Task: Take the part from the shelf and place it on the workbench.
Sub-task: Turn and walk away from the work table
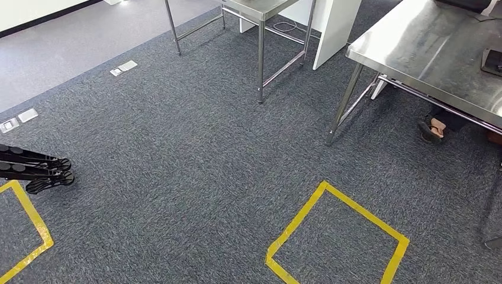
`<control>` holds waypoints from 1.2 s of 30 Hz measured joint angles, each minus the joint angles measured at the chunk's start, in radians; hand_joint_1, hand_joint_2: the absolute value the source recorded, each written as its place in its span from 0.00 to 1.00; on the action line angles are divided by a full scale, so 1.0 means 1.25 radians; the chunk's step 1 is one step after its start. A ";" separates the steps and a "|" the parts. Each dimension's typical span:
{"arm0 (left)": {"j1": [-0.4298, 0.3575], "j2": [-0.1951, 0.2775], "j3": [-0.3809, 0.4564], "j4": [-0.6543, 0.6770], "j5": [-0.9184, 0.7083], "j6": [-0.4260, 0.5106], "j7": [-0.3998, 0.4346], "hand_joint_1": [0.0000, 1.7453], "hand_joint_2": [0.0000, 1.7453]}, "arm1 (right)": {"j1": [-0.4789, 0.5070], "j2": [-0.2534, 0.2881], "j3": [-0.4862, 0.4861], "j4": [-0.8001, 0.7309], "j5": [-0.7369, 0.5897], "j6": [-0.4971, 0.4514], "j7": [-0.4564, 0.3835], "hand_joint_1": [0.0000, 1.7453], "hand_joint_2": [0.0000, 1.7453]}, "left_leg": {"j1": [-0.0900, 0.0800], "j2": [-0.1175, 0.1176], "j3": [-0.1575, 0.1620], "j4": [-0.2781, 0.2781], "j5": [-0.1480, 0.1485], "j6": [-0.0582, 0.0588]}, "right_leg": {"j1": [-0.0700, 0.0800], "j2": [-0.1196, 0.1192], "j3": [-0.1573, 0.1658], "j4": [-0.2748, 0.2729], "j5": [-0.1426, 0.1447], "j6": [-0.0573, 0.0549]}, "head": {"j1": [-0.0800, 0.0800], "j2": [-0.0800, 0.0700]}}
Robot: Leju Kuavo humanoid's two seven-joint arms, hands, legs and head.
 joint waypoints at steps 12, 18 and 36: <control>-0.024 0.028 -0.012 0.058 -0.049 -0.005 -0.001 0.00 0.00 | 0.011 -0.012 -0.038 0.003 -0.024 0.002 -0.005 0.00 0.00 | 0.012 0.149 -0.004 0.056 -0.041 -0.025 | 0.003 -0.135 0.000 -0.002 0.002 -0.020 | -0.013 0.000; -0.033 0.039 -0.037 0.078 -0.085 -0.047 0.021 0.00 0.00 | 0.010 -0.019 -0.051 0.003 -0.025 0.009 -0.005 0.00 0.00 | 0.004 0.126 0.011 0.007 -0.018 0.009 | 0.002 -0.132 0.000 0.023 -0.020 0.003 | -0.005 0.000; -0.030 0.051 -0.150 0.109 -0.193 -0.073 0.103 0.00 0.00 | 0.028 -0.035 -0.091 0.012 -0.042 0.013 0.028 0.00 0.00 | 0.003 0.091 -0.074 0.153 -0.092 -0.016 | -0.001 -0.070 -0.005 -0.003 0.012 -0.021 | -0.009 0.000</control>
